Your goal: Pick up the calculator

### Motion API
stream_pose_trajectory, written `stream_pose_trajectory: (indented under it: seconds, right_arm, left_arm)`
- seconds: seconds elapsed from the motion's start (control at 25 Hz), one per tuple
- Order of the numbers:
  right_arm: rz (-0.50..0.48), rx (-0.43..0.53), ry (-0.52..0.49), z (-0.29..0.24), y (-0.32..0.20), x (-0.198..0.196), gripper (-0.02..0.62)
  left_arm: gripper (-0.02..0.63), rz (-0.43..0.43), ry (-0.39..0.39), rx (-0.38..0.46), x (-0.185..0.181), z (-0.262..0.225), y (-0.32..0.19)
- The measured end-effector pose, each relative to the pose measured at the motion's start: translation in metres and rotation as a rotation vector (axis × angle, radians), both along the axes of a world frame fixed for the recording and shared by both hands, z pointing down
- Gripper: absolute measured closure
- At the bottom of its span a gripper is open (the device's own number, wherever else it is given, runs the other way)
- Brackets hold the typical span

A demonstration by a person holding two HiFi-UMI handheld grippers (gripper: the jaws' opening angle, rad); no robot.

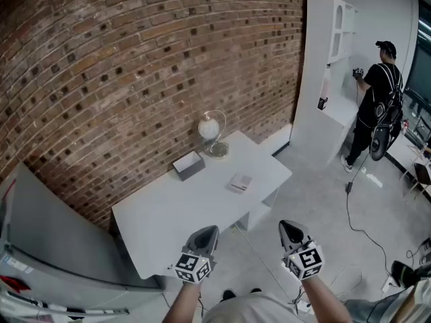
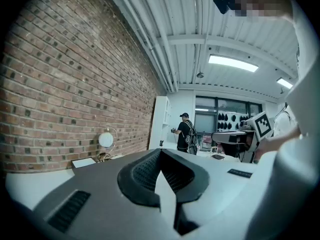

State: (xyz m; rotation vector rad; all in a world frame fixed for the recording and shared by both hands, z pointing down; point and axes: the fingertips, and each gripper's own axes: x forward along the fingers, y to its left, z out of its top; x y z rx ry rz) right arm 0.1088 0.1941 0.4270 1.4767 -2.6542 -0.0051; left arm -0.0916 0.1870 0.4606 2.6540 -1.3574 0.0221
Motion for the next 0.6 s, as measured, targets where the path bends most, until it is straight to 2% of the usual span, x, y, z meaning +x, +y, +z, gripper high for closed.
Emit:
stream_pose_trajectory:
  seconds: [0.36,0.6]
  right_arm:
    - [-0.004,-0.053,-0.013,0.008,0.003,-0.002,0.584]
    - [0.011,-0.043,-0.019,0.012,0.001,0.009,0.584]
  left_arm:
    - [0.591,0.001,-0.003,-0.025,0.002,0.007,-0.001]
    - [0.554,0.003,0.002,-0.058,0.007,0.015,-0.001]
